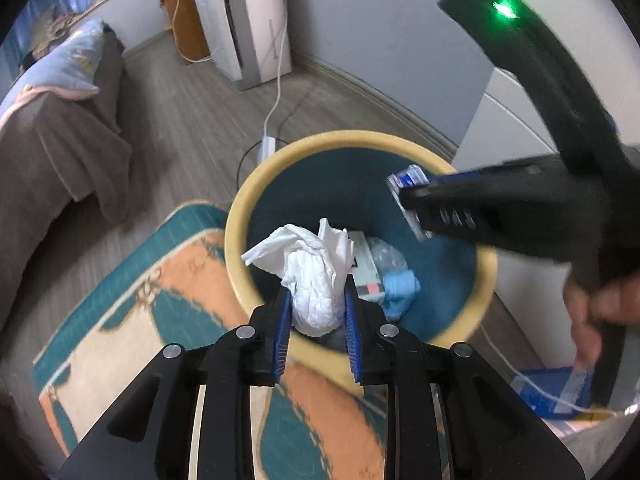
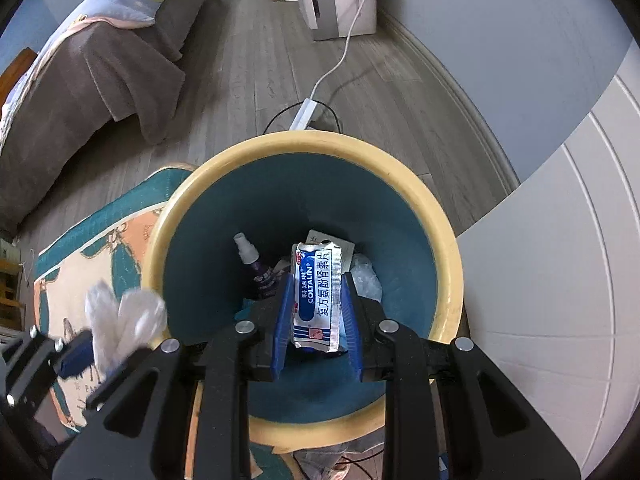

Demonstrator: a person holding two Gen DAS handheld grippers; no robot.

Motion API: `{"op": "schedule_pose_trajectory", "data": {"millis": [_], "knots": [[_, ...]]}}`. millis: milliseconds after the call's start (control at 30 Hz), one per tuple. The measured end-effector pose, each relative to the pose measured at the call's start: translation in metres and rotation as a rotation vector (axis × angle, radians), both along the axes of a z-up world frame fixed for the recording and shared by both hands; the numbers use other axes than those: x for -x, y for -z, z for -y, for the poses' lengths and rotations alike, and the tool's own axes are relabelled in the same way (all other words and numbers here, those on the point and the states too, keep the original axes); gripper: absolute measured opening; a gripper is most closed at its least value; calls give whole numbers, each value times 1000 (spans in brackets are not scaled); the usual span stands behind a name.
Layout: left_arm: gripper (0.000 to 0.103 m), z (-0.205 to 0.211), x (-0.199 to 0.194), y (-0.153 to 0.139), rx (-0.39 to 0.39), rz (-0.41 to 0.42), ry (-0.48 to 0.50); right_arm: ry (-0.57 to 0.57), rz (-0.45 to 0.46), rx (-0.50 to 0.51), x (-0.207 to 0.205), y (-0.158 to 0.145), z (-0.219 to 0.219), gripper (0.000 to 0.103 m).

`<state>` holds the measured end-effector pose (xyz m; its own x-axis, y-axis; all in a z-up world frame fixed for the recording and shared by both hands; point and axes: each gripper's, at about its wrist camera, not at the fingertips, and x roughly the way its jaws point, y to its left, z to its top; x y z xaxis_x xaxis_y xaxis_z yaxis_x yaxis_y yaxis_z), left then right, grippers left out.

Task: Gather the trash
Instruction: 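Carry the blister strip and tissue over the bin, then open both tools to drop the tissue and blister strip into the bin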

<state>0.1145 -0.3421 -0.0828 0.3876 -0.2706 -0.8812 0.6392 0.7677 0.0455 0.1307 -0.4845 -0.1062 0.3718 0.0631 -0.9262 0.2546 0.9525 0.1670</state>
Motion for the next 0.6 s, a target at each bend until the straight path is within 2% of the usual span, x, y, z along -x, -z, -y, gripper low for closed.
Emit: {"op": "schedule_pose_trajectory", "data": {"millis": [100,167,233,300,367,433,500,533,600], "knots": [[37,3,-13,6,12,-15,-23,6,8,10,-2,1,2,24],[52,2,-18,7,29,-7,-32,15,19,8,-3,2,5,24],[62,-1,-20,11,31,1,-40,17,35,-20,-4,3,7,27],[70,-5,-19,13,31,-4,-45,15,39,-17,-5,3,6,47],[79,-11,-15,13,26,6,-56,17,41,-9,-4,2,6,54],[81,-20,-7,7,25,19,-60,19,30,-12,-2,0,7,55],[85,-29,3,-3,36,40,-52,9,38,-8,2,-7,5,65],[91,-34,11,-11,39,63,-45,-2,43,3,6,-12,3,68],[95,-46,27,-30,51,117,-36,-20,45,26,15,-24,-3,76]]}}
